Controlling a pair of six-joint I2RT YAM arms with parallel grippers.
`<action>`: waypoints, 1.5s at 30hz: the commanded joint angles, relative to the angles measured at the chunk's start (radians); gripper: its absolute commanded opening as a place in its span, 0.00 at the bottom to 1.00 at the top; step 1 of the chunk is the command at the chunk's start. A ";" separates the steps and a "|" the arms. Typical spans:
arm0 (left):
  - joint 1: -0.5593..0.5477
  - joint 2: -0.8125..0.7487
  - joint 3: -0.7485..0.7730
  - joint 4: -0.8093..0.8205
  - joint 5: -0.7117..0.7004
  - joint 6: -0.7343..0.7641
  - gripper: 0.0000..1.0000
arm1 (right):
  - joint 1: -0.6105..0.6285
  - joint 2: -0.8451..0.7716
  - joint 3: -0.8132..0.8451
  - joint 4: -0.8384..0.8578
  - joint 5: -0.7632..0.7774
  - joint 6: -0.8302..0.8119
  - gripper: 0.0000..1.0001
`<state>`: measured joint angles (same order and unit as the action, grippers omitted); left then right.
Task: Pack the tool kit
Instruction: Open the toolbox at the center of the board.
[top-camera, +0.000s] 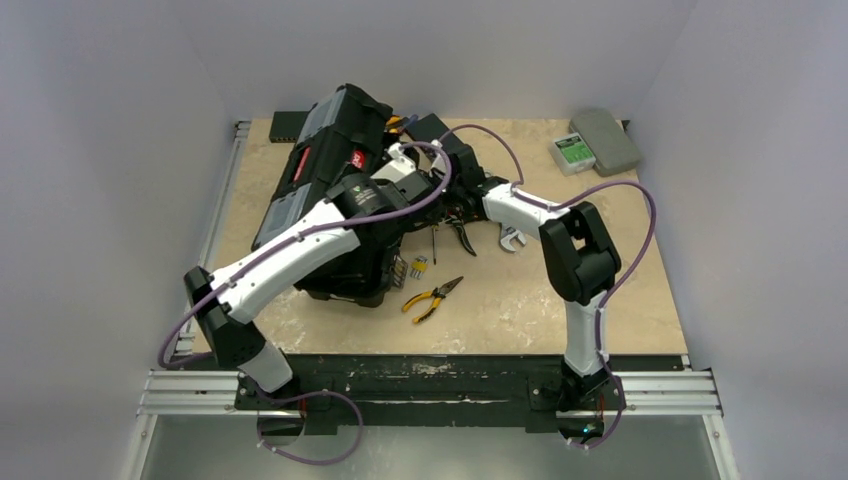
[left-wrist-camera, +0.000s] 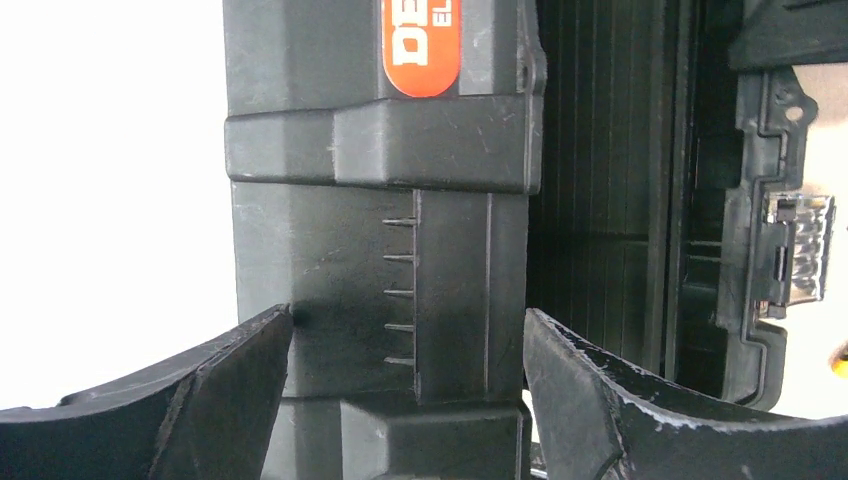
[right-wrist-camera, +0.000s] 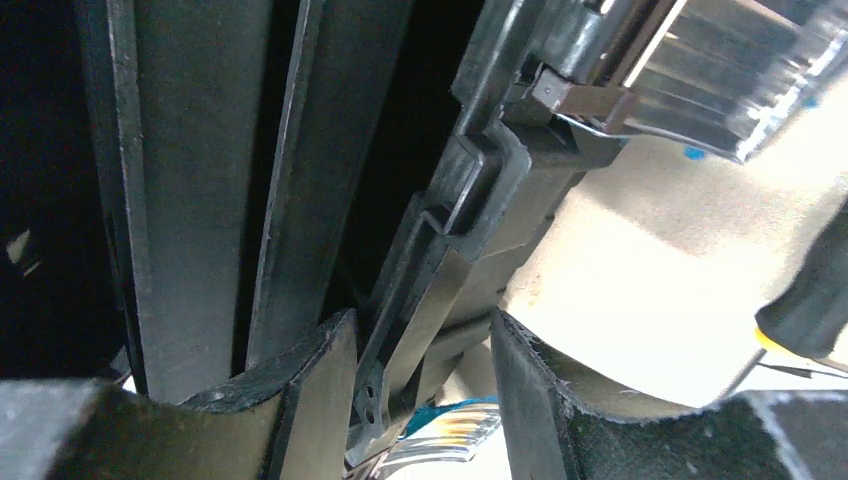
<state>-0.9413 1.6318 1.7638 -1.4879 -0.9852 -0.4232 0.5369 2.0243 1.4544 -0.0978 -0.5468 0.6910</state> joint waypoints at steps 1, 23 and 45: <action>0.123 -0.137 -0.037 0.056 -0.035 0.096 0.80 | -0.003 0.023 -0.002 -0.017 0.002 -0.040 0.47; 0.791 -0.405 -0.225 0.352 0.608 0.232 0.63 | -0.018 0.045 -0.006 0.001 -0.008 -0.066 0.36; 1.339 -0.145 -0.318 0.516 1.131 0.142 0.00 | -0.047 0.022 -0.047 0.047 -0.053 -0.078 0.28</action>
<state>0.3370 1.3872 1.4395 -1.1812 -0.1593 -0.0952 0.4675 2.0430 1.4521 -0.0296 -0.5797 0.6464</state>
